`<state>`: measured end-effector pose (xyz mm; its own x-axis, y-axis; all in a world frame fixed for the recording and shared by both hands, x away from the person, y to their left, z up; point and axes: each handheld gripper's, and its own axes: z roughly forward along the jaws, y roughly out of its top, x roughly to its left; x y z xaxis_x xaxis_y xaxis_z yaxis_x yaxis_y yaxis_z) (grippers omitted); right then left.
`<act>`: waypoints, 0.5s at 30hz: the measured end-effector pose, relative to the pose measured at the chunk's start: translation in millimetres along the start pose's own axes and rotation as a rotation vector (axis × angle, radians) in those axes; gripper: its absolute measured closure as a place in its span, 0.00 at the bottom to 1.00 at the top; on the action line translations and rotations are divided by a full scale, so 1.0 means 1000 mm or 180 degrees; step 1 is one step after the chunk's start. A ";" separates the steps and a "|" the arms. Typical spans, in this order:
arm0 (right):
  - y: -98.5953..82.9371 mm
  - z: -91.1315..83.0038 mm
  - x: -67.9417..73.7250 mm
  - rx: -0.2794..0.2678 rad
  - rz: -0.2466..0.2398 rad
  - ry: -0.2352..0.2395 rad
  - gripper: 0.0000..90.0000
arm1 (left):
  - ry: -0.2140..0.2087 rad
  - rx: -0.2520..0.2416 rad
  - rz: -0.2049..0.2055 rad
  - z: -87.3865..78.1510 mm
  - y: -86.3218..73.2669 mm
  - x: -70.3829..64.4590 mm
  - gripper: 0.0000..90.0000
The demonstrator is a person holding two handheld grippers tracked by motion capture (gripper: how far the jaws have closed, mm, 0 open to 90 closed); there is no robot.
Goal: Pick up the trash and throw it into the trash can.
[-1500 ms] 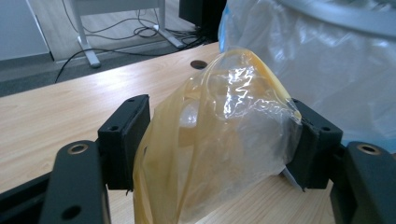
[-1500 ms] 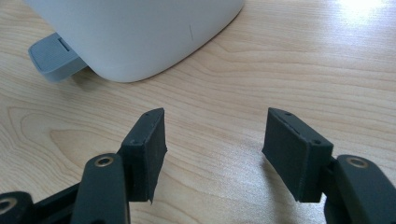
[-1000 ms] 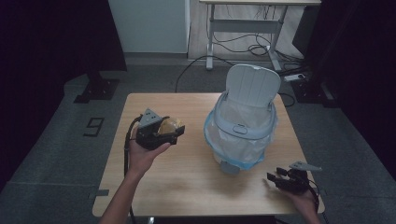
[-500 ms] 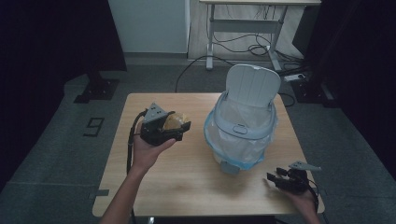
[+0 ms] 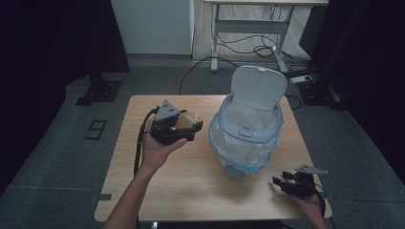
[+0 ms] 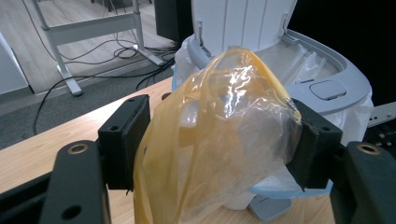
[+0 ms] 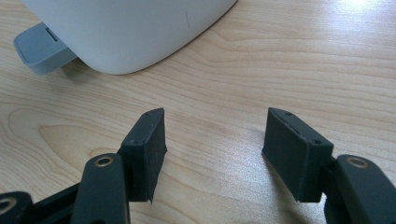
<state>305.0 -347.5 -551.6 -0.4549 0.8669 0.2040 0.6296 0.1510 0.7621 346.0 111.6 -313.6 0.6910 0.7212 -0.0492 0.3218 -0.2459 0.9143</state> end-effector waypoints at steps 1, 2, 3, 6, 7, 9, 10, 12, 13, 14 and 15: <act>0.000 0.000 0.000 0.0000 0.0000 0.0000 0.43 | 0.0000 0.0000 0.0000 0.000 0.000 0.000 0.34; 0.000 0.000 0.000 0.0000 0.0000 0.0002 0.43 | -0.0007 0.0002 0.0003 0.001 0.001 -0.001 0.34; 0.000 0.000 0.000 0.0000 0.0000 0.0002 0.43 | -0.0015 0.0004 0.0006 0.002 0.002 -0.001 0.34; 0.000 0.000 0.000 0.0000 0.0000 0.0002 0.43 | -0.0029 0.0005 0.0023 0.005 0.005 -0.004 0.34; 0.000 0.000 0.000 0.0000 0.0000 0.0002 0.43 | -0.0040 0.0017 0.0051 0.008 0.007 -0.006 0.34; 0.000 0.000 0.000 0.0000 0.0000 0.0005 0.43 | -0.0064 0.0010 0.0062 0.010 0.010 -0.009 0.34; 0.000 0.000 0.000 0.0000 0.0000 0.0005 0.43 | -0.0064 0.0010 0.0062 0.010 0.010 -0.009 0.34; 0.000 0.000 0.000 0.0002 -0.0009 0.0016 0.43 | -0.0091 0.0016 0.0095 0.015 0.015 -0.013 0.34; 0.000 0.000 0.000 0.0003 -0.0011 0.0016 0.43 | -0.0102 0.0019 0.0098 0.016 0.016 -0.014 0.34; 0.000 0.000 0.000 0.0003 -0.0014 0.0016 0.43 | -0.0112 0.0023 0.0106 0.018 0.017 -0.015 0.34; 0.000 0.000 0.000 0.0004 -0.0012 0.0017 0.43 | -0.0112 0.0023 0.0106 0.018 0.017 -0.015 0.34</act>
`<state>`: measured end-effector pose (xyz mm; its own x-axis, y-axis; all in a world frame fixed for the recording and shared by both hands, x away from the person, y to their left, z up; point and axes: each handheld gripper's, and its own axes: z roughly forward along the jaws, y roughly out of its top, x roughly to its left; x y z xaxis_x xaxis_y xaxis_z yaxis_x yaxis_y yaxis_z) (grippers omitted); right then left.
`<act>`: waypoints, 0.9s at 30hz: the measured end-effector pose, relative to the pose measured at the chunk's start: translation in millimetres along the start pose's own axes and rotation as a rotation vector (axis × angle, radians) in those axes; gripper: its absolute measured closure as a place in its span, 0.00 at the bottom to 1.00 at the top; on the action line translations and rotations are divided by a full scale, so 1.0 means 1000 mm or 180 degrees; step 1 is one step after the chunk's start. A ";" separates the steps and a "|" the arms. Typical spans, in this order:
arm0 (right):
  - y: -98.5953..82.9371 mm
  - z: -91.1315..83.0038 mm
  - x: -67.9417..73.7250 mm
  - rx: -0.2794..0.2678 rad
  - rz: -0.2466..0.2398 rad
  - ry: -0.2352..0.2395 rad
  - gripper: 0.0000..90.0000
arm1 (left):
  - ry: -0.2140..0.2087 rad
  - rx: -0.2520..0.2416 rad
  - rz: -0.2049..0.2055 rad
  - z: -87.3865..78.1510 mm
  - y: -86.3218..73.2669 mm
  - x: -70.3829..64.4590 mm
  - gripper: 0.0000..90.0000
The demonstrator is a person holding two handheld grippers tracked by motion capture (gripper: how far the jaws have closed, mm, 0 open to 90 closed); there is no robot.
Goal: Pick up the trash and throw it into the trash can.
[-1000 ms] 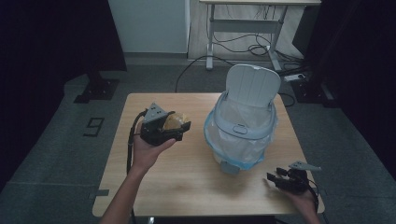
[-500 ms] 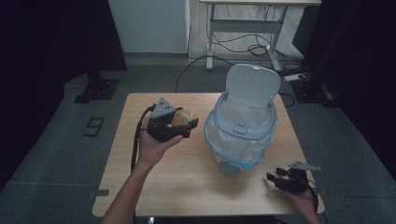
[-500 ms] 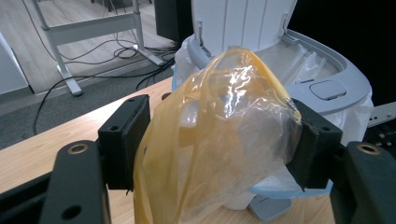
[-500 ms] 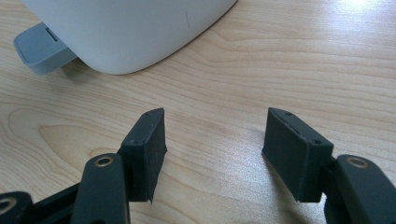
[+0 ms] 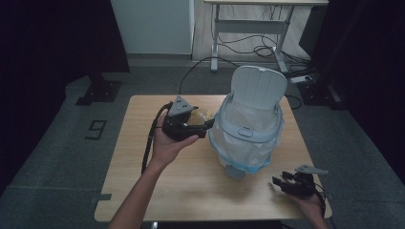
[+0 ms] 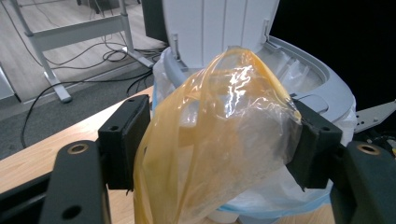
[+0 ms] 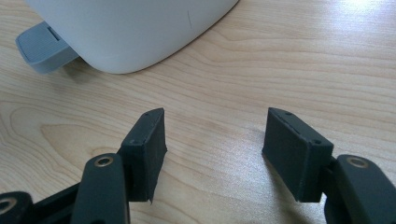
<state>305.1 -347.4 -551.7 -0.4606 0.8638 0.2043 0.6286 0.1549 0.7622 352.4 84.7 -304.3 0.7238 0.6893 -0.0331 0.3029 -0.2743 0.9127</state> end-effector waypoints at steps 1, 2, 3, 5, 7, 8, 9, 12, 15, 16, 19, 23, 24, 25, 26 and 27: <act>0.000 0.000 0.000 -0.0001 0.0003 0.0002 0.43 | -0.0013 0.0009 0.0014 0.003 0.002 -0.002 0.34; 0.000 0.000 0.000 -0.0001 0.0006 0.0004 0.43 | -0.0013 0.0009 0.0014 0.003 0.002 -0.002 0.34; 0.000 0.000 0.000 -0.0001 0.0010 0.0010 0.43 | -0.0021 0.0019 0.0030 0.006 0.003 -0.005 0.34; 0.000 0.000 -0.001 0.0000 0.0014 0.0019 0.43 | -0.0025 0.0033 0.0057 0.009 0.005 -0.008 0.34; 0.000 0.000 -0.001 0.0001 0.0010 0.0021 0.43 | -0.0029 0.0033 0.0065 0.010 0.006 -0.009 0.34; 0.000 0.000 -0.001 0.0003 0.0009 0.0022 0.43 | -0.0042 0.0036 0.0079 0.012 0.009 -0.011 0.34; 0.000 0.000 -0.001 0.0003 0.0009 0.0022 0.43 | -0.0042 0.0036 0.0079 0.012 0.009 -0.011 0.34; 0.000 0.000 -0.001 0.0005 -0.0002 0.0022 0.42 | -0.0063 0.0035 0.0103 0.015 0.013 -0.015 0.34; 0.000 0.000 -0.001 0.0005 -0.0009 0.0025 0.42 | -0.0062 0.0012 0.0116 0.017 0.016 -0.019 0.34; 0.000 0.000 -0.001 0.0005 -0.0009 0.0024 0.42 | -0.0073 0.0007 0.0116 0.018 0.016 -0.020 0.34; 0.000 0.000 -0.001 0.0006 -0.0011 0.0024 0.42 | -0.0092 0.0008 0.0132 0.021 0.020 -0.023 0.34; 0.000 0.000 -0.001 0.0006 -0.0017 0.0025 0.42 | -0.0107 0.0023 0.0146 0.025 0.023 -0.026 0.34; 0.000 0.000 -0.001 0.0007 -0.0020 0.0028 0.42 | -0.0116 0.0024 0.0152 0.026 0.025 -0.028 0.34; 0.000 0.000 -0.001 0.0007 -0.0021 0.0028 0.42 | -0.0121 0.0022 0.0148 0.027 0.026 -0.028 0.34; 0.000 0.000 -0.001 0.0007 -0.0021 0.0028 0.42 | -0.0121 0.0022 0.0148 0.027 0.026 -0.028 0.34; 0.000 0.000 -0.001 0.0008 -0.0019 0.0030 0.42 | -0.0129 0.0023 0.0158 0.028 0.028 -0.030 0.34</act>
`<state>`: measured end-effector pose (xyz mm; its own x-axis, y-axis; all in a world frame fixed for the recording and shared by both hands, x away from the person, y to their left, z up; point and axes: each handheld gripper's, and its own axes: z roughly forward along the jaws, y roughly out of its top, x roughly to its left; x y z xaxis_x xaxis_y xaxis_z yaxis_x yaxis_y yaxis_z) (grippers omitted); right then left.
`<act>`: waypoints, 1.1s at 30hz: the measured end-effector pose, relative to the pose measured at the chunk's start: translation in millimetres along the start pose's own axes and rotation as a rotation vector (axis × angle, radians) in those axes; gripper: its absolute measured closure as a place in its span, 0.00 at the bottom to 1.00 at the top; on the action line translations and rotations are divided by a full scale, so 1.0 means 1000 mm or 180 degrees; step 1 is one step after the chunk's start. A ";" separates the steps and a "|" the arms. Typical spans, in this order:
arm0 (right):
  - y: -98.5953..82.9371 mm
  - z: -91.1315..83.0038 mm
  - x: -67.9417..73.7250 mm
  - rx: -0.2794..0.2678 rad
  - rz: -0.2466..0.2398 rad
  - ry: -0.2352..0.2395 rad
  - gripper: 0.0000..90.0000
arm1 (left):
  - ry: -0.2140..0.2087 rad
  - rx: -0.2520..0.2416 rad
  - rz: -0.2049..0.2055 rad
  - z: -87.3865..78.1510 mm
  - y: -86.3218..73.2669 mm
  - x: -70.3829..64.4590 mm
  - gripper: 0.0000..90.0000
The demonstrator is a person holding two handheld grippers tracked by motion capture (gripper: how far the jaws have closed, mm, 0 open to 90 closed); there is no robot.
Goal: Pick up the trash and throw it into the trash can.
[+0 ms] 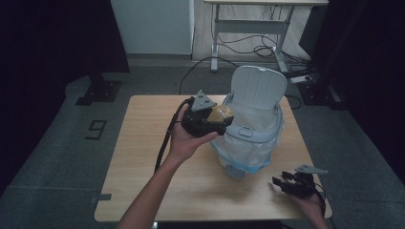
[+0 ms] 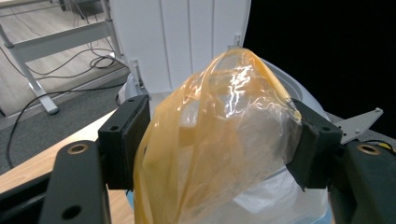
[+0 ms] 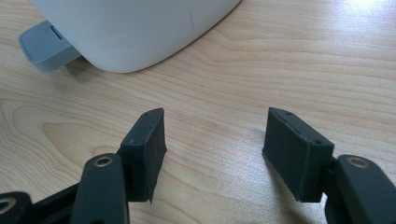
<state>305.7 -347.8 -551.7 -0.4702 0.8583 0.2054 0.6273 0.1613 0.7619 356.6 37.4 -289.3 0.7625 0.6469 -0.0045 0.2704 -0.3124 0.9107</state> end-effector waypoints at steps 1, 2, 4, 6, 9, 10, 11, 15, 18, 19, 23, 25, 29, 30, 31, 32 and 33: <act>0.000 0.000 0.000 0.0000 0.0000 0.0001 0.42 | 0.0006 0.0005 0.0017 0.001 0.001 -0.001 0.34; 0.000 0.000 0.000 0.0000 0.0000 0.0001 0.42 | 0.0006 0.0005 0.0017 0.001 0.001 -0.001 0.34; 0.000 0.000 0.000 0.0000 -0.0003 0.0005 0.42 | -0.0006 0.0004 0.0017 0.003 0.004 -0.002 0.34; 0.000 0.000 0.000 0.0001 -0.0005 0.0006 0.42 | -0.0011 0.0003 0.0015 0.003 0.005 -0.002 0.34; 0.000 0.000 0.000 0.0000 -0.0004 0.0006 0.42 | -0.0048 -0.0008 -0.0010 0.005 0.008 -0.002 0.34; 0.000 0.000 0.000 0.0001 -0.0005 0.0008 0.42 | -0.0047 -0.0012 -0.0013 0.006 0.008 -0.003 0.34; 0.000 0.000 0.000 0.0001 -0.0005 0.0008 0.42 | -0.0049 -0.0015 -0.0016 0.007 0.009 -0.003 0.34; 0.000 0.000 0.000 0.0001 -0.0008 0.0010 0.42 | -0.0101 -0.0014 -0.0049 0.013 0.011 -0.004 0.34; 0.000 0.000 0.000 0.0001 -0.0007 0.0011 0.42 | -0.0100 0.0006 -0.0030 0.017 0.013 -0.006 0.34; 0.000 0.000 0.000 0.0001 -0.0005 0.0013 0.42 | -0.0101 0.0010 -0.0023 0.018 0.013 -0.006 0.34; 0.000 0.000 0.000 0.0003 -0.0004 0.0019 0.42 | -0.0110 0.0010 0.0007 0.022 0.017 -0.009 0.34; 0.000 0.000 0.000 0.0005 -0.0011 0.0015 0.42 | -0.0120 0.0005 0.0014 0.023 0.019 -0.010 0.34; 0.000 0.000 0.000 0.0002 -0.0012 0.0012 0.42 | -0.0122 0.0020 0.0043 0.027 0.022 -0.012 0.34; 0.000 0.000 0.000 0.0002 -0.0012 0.0012 0.42 | -0.0122 0.0020 0.0043 0.027 0.022 -0.012 0.34; 0.000 0.000 0.000 0.0002 -0.0011 0.0012 0.42 | -0.0117 0.0021 0.0052 0.029 0.022 -0.013 0.34; 0.000 0.000 0.000 0.0002 -0.0011 0.0012 0.42 | -0.0113 0.0027 0.0066 0.029 0.023 -0.014 0.34; 0.000 0.000 0.000 0.0002 -0.0010 0.0013 0.42 | -0.0113 0.0033 0.0075 0.031 0.023 -0.014 0.34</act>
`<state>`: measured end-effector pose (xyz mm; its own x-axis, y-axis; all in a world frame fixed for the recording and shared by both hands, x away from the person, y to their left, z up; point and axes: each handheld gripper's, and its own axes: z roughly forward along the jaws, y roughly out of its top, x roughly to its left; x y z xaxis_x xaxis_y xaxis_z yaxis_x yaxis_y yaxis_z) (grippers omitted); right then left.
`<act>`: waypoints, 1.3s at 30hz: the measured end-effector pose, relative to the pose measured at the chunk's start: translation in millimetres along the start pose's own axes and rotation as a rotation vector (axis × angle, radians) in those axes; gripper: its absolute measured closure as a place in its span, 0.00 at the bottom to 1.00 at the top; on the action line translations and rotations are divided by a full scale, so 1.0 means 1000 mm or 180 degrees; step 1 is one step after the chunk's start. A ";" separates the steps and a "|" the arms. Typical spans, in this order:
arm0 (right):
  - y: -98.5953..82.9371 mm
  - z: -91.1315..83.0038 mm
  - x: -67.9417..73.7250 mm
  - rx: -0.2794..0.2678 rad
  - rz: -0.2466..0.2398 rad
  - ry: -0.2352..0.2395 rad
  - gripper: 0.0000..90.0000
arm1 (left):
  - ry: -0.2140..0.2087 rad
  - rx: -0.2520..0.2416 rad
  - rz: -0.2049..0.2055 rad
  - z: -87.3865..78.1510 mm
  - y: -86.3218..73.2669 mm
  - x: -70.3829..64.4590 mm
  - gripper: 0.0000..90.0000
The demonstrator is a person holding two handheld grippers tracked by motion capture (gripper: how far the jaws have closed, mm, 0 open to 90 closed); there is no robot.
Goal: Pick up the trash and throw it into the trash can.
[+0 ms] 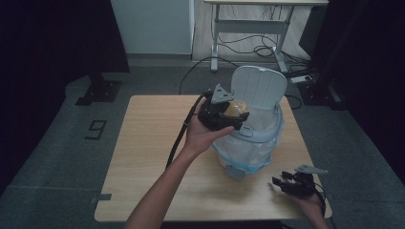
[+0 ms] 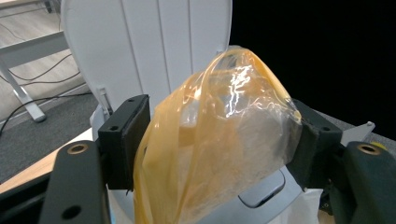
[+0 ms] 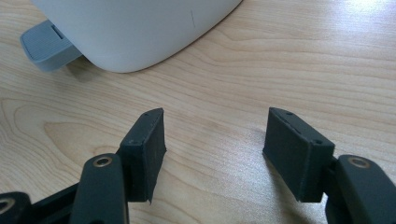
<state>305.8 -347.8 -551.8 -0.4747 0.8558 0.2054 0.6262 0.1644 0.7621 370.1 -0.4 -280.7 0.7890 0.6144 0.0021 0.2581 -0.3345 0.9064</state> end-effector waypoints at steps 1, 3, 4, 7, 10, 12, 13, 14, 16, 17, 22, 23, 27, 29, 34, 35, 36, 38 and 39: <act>0.000 0.000 0.000 0.0000 0.0001 0.0001 0.42 | -0.0003 -0.0002 -0.0006 0.001 0.000 0.000 0.34; 0.000 0.000 0.000 -0.0001 0.0000 0.0000 0.42 | -0.0008 0.0010 -0.0007 0.003 0.001 0.000 0.34; 0.000 0.000 0.000 -0.0001 0.0000 0.0000 0.42 | -0.0012 0.0016 -0.0007 0.004 0.001 0.000 0.34; 0.000 0.000 0.000 0.0000 -0.0007 -0.0005 0.42 | -0.0004 0.0029 -0.0007 0.008 0.002 -0.001 0.34; 0.000 0.000 0.000 0.0002 -0.0010 -0.0008 0.42 | -0.0010 0.0043 -0.0002 0.013 0.004 -0.002 0.34; 0.000 0.000 0.001 0.0003 -0.0010 -0.0009 0.42 | -0.0003 0.0060 0.0010 0.016 0.006 -0.003 0.34; 0.000 0.000 0.000 0.0002 -0.0008 -0.0007 0.42 | -0.0004 0.0065 0.0014 0.018 0.007 -0.003 0.34; 0.000 0.000 0.000 0.0000 -0.0007 -0.0004 0.42 | -0.0004 0.0068 0.0015 0.019 0.008 -0.003 0.34; 0.000 0.000 0.000 -0.0002 -0.0004 -0.0002 0.42 | -0.0017 0.0068 0.0013 0.022 0.009 -0.004 0.34; 0.000 0.000 0.000 -0.0002 -0.0003 -0.0001 0.42 | -0.0017 0.0068 0.0013 0.022 0.009 -0.004 0.34; 0.000 0.000 0.000 0.0000 0.0003 0.0001 0.42 | 0.0006 0.0110 0.0046 0.029 0.009 -0.004 0.34; 0.000 0.000 0.000 0.0000 0.0004 0.0001 0.42 | 0.0001 0.0112 0.0035 0.031 0.009 -0.004 0.34; 0.000 0.000 0.000 0.0001 0.0001 0.0000 0.42 | -0.0007 0.0138 0.0033 0.040 0.010 -0.003 0.34; 0.000 0.000 0.000 0.0000 0.0006 0.0001 0.42 | -0.0007 0.0141 0.0047 0.041 0.010 -0.003 0.34; 0.000 0.000 0.000 0.0000 0.0013 0.0010 0.42 | -0.0019 0.0147 0.0048 0.051 0.015 -0.003 0.34; 0.000 0.000 0.000 0.0000 0.0017 0.0013 0.42 | -0.0024 0.0150 0.0050 0.054 0.016 -0.002 0.34; 0.000 0.000 0.000 0.0000 0.0017 0.0013 0.42 | -0.0024 0.0149 0.0049 0.055 0.016 -0.002 0.34; 0.000 0.000 0.000 0.0000 0.0014 0.0011 0.42 | -0.0049 0.0157 0.0038 0.060 0.017 -0.003 0.34; 0.000 0.000 0.000 0.0000 0.0014 0.0011 0.42 | -0.0049 0.0158 0.0038 0.061 0.017 -0.003 0.34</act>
<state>306.2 -348.0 -551.8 -0.4740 0.8549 0.2107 0.6282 0.1607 0.7612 406.3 -51.6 -291.5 0.8006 0.5992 0.0058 0.2756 -0.3769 0.8843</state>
